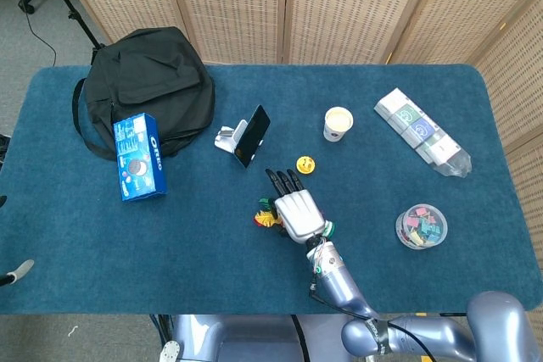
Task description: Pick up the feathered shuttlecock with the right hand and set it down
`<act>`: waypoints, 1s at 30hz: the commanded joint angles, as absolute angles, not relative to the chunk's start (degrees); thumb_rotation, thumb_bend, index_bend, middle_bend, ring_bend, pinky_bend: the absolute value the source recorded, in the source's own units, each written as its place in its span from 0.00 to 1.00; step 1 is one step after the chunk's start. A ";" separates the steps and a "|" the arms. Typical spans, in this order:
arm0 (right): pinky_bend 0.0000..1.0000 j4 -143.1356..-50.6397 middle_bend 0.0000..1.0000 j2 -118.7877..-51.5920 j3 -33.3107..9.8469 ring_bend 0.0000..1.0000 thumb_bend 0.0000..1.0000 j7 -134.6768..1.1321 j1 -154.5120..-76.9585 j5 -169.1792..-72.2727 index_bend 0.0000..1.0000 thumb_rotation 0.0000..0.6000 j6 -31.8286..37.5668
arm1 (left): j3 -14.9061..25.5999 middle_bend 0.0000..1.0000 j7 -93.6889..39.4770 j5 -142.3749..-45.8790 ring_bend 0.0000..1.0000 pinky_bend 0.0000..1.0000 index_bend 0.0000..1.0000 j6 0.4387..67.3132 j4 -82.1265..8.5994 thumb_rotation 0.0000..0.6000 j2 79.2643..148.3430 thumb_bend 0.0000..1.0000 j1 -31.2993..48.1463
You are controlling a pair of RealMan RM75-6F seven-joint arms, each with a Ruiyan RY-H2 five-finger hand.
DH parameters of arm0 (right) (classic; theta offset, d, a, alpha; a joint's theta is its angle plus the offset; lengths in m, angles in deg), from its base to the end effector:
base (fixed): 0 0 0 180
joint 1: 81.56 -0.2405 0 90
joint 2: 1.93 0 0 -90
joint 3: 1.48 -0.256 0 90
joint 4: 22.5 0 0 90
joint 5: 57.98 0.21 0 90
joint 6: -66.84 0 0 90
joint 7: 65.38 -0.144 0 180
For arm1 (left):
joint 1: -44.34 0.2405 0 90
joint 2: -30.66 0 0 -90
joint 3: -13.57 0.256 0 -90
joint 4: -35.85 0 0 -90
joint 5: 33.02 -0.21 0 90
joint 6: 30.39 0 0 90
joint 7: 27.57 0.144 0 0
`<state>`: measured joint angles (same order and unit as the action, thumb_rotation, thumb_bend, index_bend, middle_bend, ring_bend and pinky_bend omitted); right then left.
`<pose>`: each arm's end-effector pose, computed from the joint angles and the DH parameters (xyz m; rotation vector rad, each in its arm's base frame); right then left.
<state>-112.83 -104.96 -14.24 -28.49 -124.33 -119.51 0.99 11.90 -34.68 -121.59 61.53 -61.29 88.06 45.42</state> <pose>-0.0706 -0.2998 -0.0620 1.8369 -0.8988 1.0574 -0.3076 0.1440 0.1983 -1.2827 -0.9368 -0.9848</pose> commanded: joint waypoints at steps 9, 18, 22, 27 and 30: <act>0.00 -117.80 0.02 -102.58 -16.62 0.00 0.85 -42.60 -123.32 -127.09 0.70 1.00 -0.22 | 12.04 0.00 -34.63 -121.65 0.00 0.00 0.00 61.27 -61.41 1.00 88.01 0.00 45.33; 0.00 -118.63 0.03 -99.29 -16.26 0.00 0.85 -58.74 -120.28 -135.60 0.71 1.00 -3.68 | 12.38 0.00 -34.42 -122.47 0.00 0.00 0.00 61.95 -61.63 1.00 88.08 0.00 45.64; 0.00 -116.61 0.03 -97.74 -14.29 0.00 0.85 -64.38 -118.37 -137.67 0.71 1.00 -4.45 | 12.53 0.00 -33.94 -122.82 0.00 0.00 0.00 62.05 -61.66 1.00 88.30 0.00 45.67; 0.00 -112.13 0.03 -97.31 -11.89 0.00 0.85 -70.48 -116.70 -139.32 0.71 1.00 -4.47 | 12.66 0.00 -33.36 -123.11 0.00 0.00 0.00 62.13 -61.82 1.00 88.50 0.00 45.69; 0.00 -107.96 0.03 -97.58 -10.48 0.00 0.85 -73.86 -115.63 -139.32 0.71 1.00 -3.97 | 12.73 0.00 -33.11 -123.27 0.00 0.00 0.00 62.25 -61.89 1.00 88.59 0.00 45.75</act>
